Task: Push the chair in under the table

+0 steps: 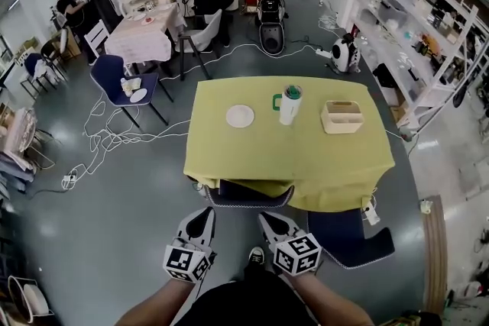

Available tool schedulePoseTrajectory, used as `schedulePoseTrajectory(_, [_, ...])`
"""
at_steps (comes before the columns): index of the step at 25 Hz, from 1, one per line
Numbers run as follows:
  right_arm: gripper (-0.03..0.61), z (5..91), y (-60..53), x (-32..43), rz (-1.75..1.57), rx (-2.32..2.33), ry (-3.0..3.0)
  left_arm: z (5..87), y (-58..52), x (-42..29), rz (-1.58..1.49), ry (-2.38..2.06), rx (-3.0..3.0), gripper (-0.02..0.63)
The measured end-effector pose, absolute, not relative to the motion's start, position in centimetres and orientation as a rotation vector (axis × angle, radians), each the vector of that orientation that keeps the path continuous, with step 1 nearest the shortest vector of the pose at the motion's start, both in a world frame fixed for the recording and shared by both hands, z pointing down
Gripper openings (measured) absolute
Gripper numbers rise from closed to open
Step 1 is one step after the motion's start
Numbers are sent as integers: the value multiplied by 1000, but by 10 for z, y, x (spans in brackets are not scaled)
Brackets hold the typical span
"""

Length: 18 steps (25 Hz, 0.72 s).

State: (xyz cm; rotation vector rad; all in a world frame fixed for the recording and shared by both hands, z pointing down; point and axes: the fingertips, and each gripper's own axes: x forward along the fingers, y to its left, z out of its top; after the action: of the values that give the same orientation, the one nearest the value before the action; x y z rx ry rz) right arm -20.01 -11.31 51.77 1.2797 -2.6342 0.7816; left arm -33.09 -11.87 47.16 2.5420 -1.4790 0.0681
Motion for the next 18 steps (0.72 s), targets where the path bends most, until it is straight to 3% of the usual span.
schedulePoseTrajectory(18, [12,509,5,-232,650,1377,-2585,482,4,-366,76,-1422,2557,8])
